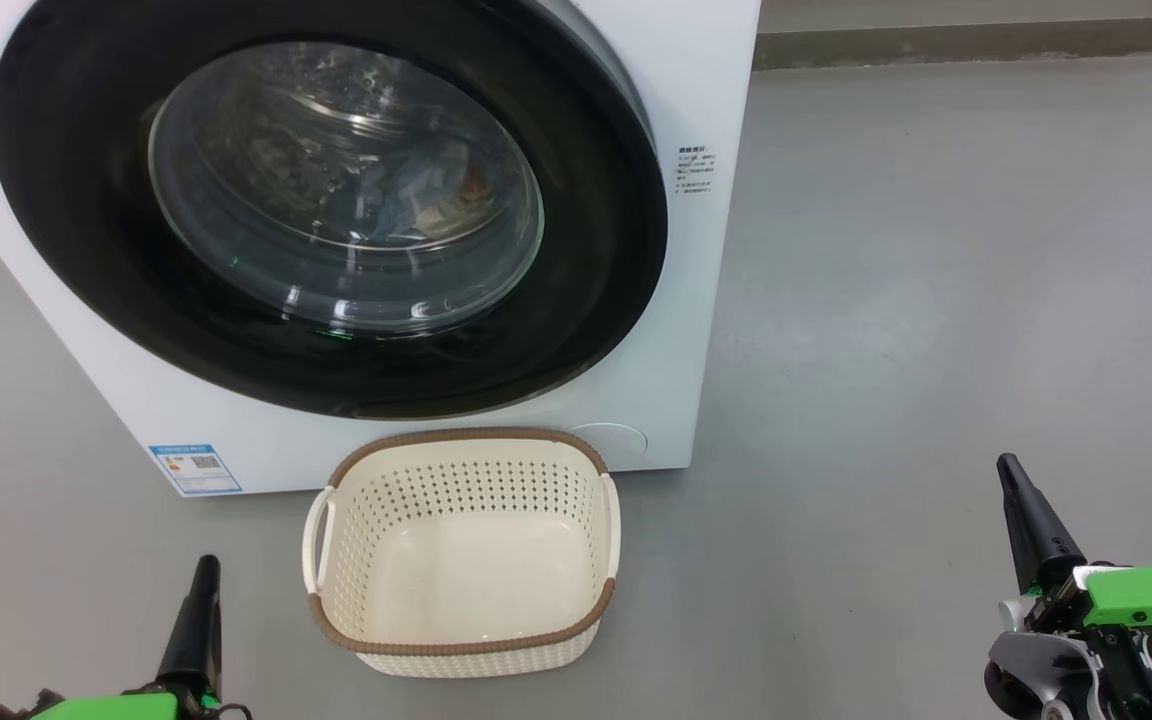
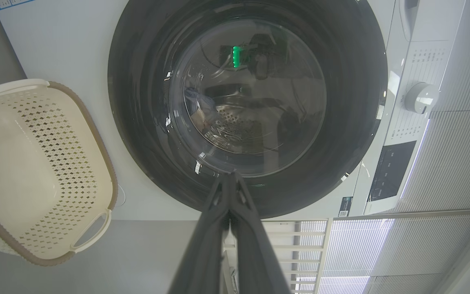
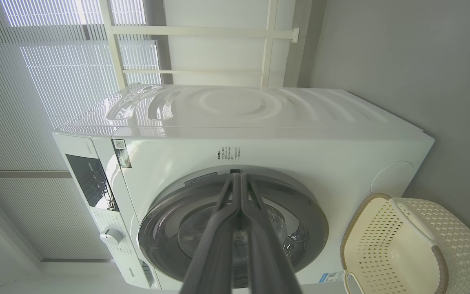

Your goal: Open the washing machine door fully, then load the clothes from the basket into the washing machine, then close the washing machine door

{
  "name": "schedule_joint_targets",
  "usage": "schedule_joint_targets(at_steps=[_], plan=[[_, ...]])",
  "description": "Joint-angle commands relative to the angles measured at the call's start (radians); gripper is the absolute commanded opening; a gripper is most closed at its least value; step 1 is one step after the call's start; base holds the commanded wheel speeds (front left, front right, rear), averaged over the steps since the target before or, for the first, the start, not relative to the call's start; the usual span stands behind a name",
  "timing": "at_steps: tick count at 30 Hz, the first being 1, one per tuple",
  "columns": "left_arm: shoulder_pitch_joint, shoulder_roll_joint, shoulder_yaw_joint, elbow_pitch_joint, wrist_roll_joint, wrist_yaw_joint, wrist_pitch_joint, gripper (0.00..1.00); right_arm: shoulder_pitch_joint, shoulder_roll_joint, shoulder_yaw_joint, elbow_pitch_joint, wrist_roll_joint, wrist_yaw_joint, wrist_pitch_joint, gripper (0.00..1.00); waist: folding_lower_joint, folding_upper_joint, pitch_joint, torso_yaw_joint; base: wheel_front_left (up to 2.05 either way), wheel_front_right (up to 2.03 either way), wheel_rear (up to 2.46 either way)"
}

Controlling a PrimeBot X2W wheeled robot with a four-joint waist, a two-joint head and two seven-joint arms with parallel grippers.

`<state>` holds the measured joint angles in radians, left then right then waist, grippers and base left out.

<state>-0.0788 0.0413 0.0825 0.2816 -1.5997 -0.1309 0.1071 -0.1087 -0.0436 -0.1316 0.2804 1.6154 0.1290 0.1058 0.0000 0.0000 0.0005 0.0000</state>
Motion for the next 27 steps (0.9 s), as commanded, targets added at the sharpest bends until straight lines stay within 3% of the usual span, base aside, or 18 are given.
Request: schedule_joint_targets(at_steps=[1,27], plan=[[-0.036,0.009,0.033,-0.031,-0.008,0.0,0.007,0.0,-0.006,-0.009,0.019,-0.03,-0.006,0.002,0.006,0.0,0.0,0.0,0.0,0.0,0.0,0.0,0.0],[-0.036,0.009,0.033,-0.031,-0.008,0.0,0.007,0.0,-0.006,-0.008,0.019,-0.03,-0.006,0.002,0.006,0.0,0.0,0.0,0.0,0.0,0.0,0.0,0.0]])
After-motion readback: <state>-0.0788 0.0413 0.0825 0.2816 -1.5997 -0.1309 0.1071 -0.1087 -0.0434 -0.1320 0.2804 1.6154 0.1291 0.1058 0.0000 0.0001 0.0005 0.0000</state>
